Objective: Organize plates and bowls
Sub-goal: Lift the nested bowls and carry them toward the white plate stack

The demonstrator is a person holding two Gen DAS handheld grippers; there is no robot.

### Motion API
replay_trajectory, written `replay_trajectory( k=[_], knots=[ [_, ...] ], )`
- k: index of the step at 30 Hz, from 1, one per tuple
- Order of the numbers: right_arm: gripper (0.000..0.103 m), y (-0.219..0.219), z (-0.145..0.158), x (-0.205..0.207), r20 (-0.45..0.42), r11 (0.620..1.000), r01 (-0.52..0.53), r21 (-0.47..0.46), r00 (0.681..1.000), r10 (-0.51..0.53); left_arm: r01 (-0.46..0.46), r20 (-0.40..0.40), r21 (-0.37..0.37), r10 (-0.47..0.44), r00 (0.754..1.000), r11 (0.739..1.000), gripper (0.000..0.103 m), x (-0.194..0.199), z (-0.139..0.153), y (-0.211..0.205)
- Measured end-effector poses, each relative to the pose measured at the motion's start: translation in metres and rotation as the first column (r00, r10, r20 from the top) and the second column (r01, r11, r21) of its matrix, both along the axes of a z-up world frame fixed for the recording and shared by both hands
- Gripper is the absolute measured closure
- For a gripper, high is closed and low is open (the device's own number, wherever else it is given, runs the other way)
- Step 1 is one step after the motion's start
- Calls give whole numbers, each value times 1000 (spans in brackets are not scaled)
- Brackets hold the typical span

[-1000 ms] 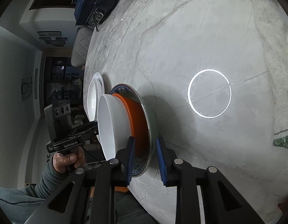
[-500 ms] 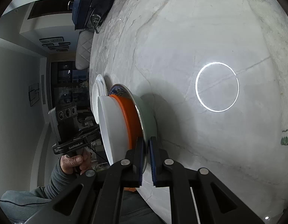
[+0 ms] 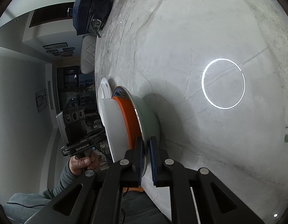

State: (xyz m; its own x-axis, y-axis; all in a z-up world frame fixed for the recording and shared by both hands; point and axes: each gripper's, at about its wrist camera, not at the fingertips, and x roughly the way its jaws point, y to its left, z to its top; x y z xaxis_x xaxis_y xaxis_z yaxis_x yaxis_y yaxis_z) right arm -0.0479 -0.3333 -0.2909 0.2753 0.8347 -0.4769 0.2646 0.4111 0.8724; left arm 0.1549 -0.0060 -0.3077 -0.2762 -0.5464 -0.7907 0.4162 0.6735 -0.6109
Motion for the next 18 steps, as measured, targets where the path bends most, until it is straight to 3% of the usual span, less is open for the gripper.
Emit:
replay_trajectory(
  k=[18],
  knots=[
    [92,4,8,3,25,998,-7,-62,1000,9,3,49,-15,-2,999,1000,98,1,7,-8]
  ],
)
